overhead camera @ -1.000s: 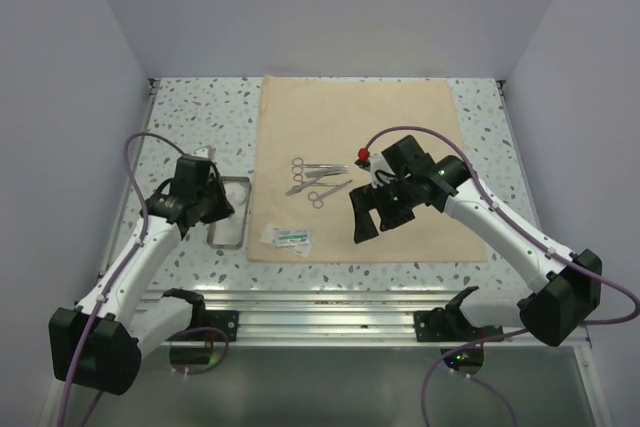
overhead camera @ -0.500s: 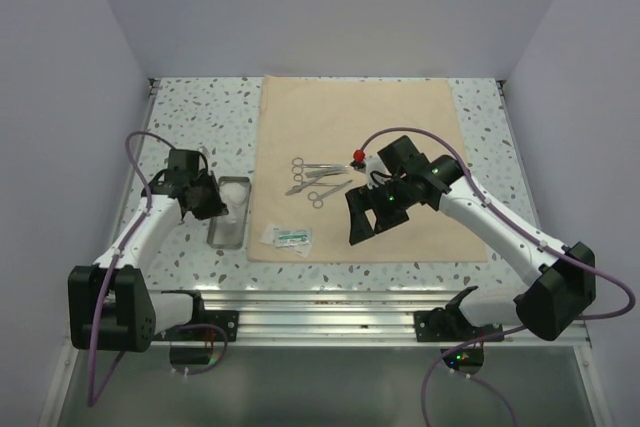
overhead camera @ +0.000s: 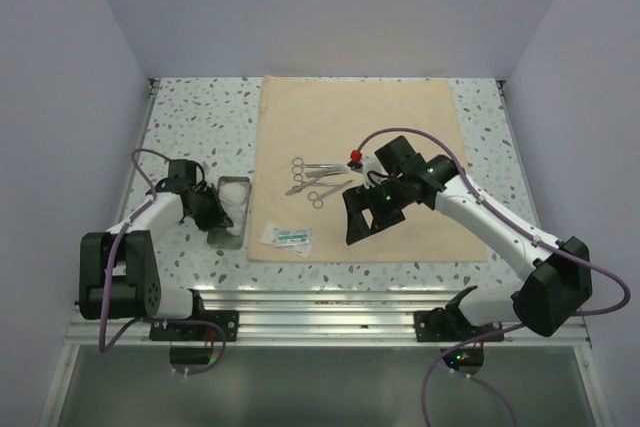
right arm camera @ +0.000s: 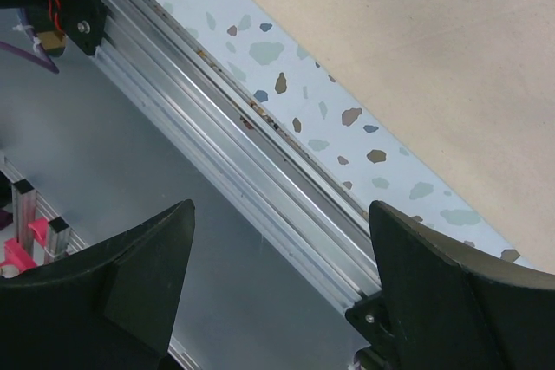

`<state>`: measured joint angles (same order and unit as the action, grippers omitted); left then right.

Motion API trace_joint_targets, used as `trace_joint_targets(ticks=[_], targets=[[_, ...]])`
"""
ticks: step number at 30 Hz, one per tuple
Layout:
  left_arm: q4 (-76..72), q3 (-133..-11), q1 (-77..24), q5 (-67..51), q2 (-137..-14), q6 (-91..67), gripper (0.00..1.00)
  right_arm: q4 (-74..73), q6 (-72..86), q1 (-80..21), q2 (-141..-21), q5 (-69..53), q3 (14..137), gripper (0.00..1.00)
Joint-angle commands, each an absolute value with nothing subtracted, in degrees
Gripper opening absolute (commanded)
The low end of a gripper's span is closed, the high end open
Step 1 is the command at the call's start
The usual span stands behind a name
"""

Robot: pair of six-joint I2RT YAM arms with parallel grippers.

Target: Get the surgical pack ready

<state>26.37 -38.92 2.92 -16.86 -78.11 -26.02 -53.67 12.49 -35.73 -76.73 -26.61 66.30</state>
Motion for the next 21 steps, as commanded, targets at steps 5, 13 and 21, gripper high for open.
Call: trace_joint_targets(ticks=[5, 13, 21], targets=[[30.6, -40.5, 5.4, -13.4, -79.5, -28.1, 0.17, -48.3, 14.7, -36.6, -80.1, -28.8, 65.7, 0.85], [36.0, -43.0, 5.6, -10.7, -74.1, -30.2, 0.52, -43.2, 18.5, -39.9, -87.1, -27.4, 69.4, 0.86], [40.0, -42.7, 5.6, -11.4, -66.5, -32.0, 0.59, -41.2, 21.3, -41.3, -94.1, -25.7, 74.6, 0.86]])
